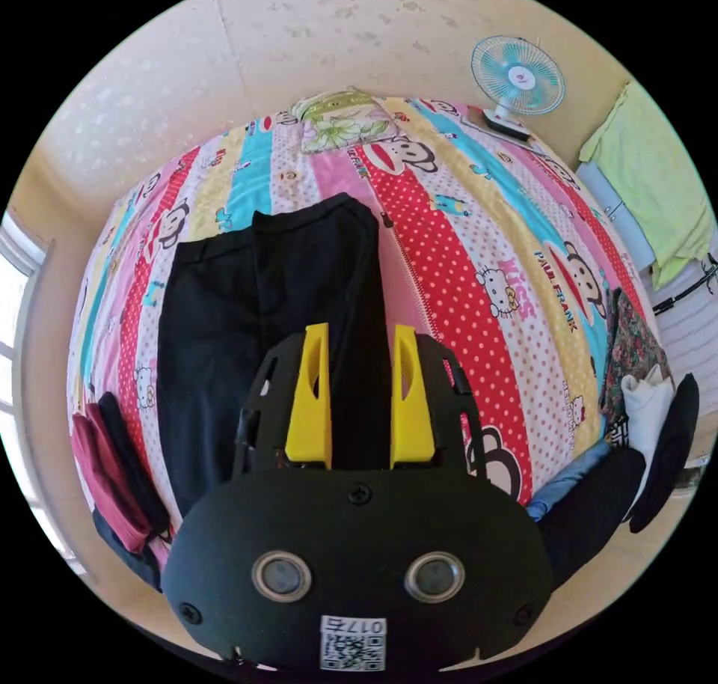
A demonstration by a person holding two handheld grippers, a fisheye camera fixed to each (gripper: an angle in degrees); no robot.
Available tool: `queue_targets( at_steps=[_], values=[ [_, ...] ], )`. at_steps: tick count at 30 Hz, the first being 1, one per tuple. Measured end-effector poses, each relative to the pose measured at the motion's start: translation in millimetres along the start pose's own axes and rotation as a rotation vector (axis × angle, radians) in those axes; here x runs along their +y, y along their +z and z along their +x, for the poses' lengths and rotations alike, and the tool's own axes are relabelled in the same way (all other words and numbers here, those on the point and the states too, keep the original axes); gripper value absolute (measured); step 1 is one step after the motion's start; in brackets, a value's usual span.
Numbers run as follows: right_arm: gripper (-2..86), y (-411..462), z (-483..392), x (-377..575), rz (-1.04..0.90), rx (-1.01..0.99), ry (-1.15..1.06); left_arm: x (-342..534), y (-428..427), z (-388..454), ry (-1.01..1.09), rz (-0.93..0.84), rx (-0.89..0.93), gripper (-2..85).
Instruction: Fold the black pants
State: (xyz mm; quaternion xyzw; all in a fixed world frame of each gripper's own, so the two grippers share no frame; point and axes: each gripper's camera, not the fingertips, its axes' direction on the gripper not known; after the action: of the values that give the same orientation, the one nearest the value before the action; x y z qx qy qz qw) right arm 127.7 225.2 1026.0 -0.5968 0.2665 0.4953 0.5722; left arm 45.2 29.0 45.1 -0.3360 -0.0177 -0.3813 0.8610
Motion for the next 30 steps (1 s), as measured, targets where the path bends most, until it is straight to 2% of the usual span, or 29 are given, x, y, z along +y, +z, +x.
queue_targets(
  at_steps=[4, 6, 7, 9, 11, 14, 19, 22, 25, 30],
  values=[
    [12.8, 57, -12, 8, -0.021, -0.034, 0.054, 3, 10, 11, 0.003, -0.021, 0.050, 3.0],
    [12.0, 89, -18, 3, -0.101, -0.022, 0.041, 6, 15, 17, 0.005, -0.027, 0.081, 3.1],
    [10.3, 110, -22, 0, -0.159, 0.037, 0.047, 6, 16, 19, 0.005, -0.028, 0.088, 3.1],
    [6.3, 121, -34, 2, -0.126, 0.161, 0.057, 10, 12, 24, -0.002, -0.018, 0.124, 3.2],
    [3.7, 119, -82, 16, 0.036, 0.274, -0.096, 14, 2, 27, 0.005, 0.006, 0.141, 3.2],
    [3.2, 146, -155, 30, 0.033, 0.295, -0.316, 26, -23, 26, -0.003, 0.048, 0.099, 3.2],
    [3.2, 188, -223, 50, -0.001, 0.102, -0.339, 54, -64, 16, -0.056, 0.133, 0.044, 3.0],
    [3.3, 228, -234, 64, -0.053, -0.004, -0.327, 67, -78, 6, -0.090, 0.137, -0.063, 3.0],
    [3.5, 238, -224, 79, -0.034, -0.082, -0.380, 78, -89, -9, -0.134, 0.140, -0.117, 3.0],
    [4.6, 220, -155, 104, -0.148, -0.420, -0.538, 88, -94, -12, -0.148, 0.075, -0.272, 2.8]
  ],
)
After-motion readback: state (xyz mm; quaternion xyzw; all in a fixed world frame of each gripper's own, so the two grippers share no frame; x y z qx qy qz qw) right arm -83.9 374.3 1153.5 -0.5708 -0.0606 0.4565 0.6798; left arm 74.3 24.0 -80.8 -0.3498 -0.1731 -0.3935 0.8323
